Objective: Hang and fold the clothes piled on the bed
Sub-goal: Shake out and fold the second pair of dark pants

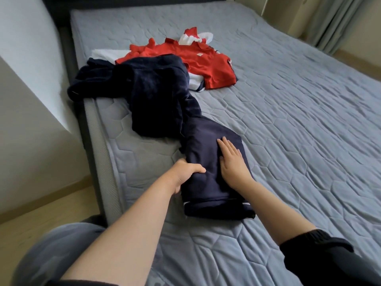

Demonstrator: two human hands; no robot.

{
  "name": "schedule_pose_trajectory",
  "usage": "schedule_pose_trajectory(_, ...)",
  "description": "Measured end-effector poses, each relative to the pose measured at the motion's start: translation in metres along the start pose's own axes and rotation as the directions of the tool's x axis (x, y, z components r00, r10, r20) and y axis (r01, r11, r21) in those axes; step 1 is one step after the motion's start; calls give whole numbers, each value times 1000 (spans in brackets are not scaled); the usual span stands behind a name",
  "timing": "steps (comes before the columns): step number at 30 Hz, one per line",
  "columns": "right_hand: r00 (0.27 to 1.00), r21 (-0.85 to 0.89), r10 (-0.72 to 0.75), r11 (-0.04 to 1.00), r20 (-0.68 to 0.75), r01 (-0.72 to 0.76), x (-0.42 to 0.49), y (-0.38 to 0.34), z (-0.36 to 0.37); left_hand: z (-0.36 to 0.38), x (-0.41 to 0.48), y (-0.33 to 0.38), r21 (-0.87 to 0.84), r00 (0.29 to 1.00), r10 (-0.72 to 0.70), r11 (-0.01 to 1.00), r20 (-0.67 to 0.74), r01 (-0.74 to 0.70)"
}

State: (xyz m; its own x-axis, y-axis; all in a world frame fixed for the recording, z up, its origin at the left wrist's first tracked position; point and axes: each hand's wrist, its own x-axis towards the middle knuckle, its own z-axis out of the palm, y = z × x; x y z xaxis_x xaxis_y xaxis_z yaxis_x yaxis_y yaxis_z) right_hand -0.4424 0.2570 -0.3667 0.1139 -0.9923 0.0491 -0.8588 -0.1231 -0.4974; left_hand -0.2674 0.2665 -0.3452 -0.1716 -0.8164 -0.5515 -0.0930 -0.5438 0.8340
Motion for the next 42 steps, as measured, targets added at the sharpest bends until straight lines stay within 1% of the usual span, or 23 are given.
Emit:
schedule_pose_trajectory(2, 991, -40, -108, 994, -83, 105, 13, -13, -27, 2, -2, 26, 159, 996, 81, 984, 23, -84)
schedule_pose_trajectory(4, 969, -120, -220, 971, -111, 206, 27, -27, -54, 1, -6, 55, 347, 990, 139, 927, 36, -143)
schedule_pose_trajectory(6, 944, -236, -315, 929, -95, 286, 39, -42, -78, -2, -13, 86, 504, 986, 162, 850, 28, -154)
schedule_pose_trajectory(8, 924, -344, -378, 877, -64, 335, 50, -55, -96, -8, -21, 114, 641, 982, 186, 750, 35, -165)
schedule_pose_trajectory(10, 902, -437, -431, 817, -29, 377, 57, -68, -110, -16, -32, 136, 772, 973, 227, 608, 54, -184)
schedule_pose_trajectory(11, 885, -475, -466, 779, 0, 410, 60, -75, -118, -20, -39, 145, 832, 964, 258, 520, 61, -192)
schedule_pose_trajectory(13, 841, -523, -534, 695, 85, 494, 69, -93, -130, -32, -54, 158, 936, 925, 372, 289, 84, -201)
schedule_pose_trajectory(14, 820, -532, -557, 657, 134, 534, 74, -104, -134, -39, -62, 163, 970, 895, 435, 157, 103, -188)
schedule_pose_trajectory(15, 798, -531, -574, 625, 186, 573, 78, -117, -137, -47, -71, 167, 985, 864, 488, 46, 123, -166)
schedule_pose_trajectory(16, 776, -521, -587, 599, 231, 608, 81, -130, -139, -55, -80, 171, 989, 839, 526, -31, 138, -143)
schedule_pose_trajectory(17, 752, -502, -606, 580, 259, 641, 82, -144, -139, -65, -89, 174, 990, 823, 549, -84, 144, -117)
schedule_pose_trajectory(19, 700, -464, -665, 549, 260, 695, 85, -172, -138, -87, -109, 179, 989, 814, 568, -138, 125, -56)
schedule_pose_trajectory(20, 671, -448, -698, 530, 252, 720, 87, -188, -137, -100, -121, 180, 988, 809, 579, -151, 102, -16)
schedule_pose_trajectory(22, 616, -399, -749, 500, 246, 768, 85, -226, -129, -129, -152, 178, 986, 804, 594, -147, 23, 80)
schedule_pose_trajectory(26, 519, -335, -828, 436, 215, 835, 58, -322, -94, -195, -229, 147, 960, 766, 614, -47, -191, 277)
schedule_pose_trajectory(28, 450, -315, -872, 380, 190, 870, 33, -372, -68, -228, -276, 119, 921, 724, 620, -7, -301, 389)
schedule_pose_trajectory(31, 316, -284, -939, 268, 139, 921, -14, -444, -29, -270, -350, 69, 839, 635, 612, 88, -471, 538)
schedule_pose_trajectory(33, 235, -241, -959, 194, 156, 951, -49, -491, -2, -295, -401, 30, 771, 577, 581, 146, -574, 620)
schedule_pose_trajectory(37, 95, -146, -977, 67, 193, 987, -121, -572, 72, -348, -482, -63, 623, 497, 483, 137, -721, 770)
schedule_pose_trajectory(40, -9, -91, -963, -35, 271, 995, -173, -630, 131, -390, -527, -129, 550, 441, 398, 216, -804, 807)
schedule_pose_trajectory(42, -72, -50, -948, -92, 311, 995, -208, -674, 168, -419, -563, -167, 509, 415, 352, 239, -839, 827)
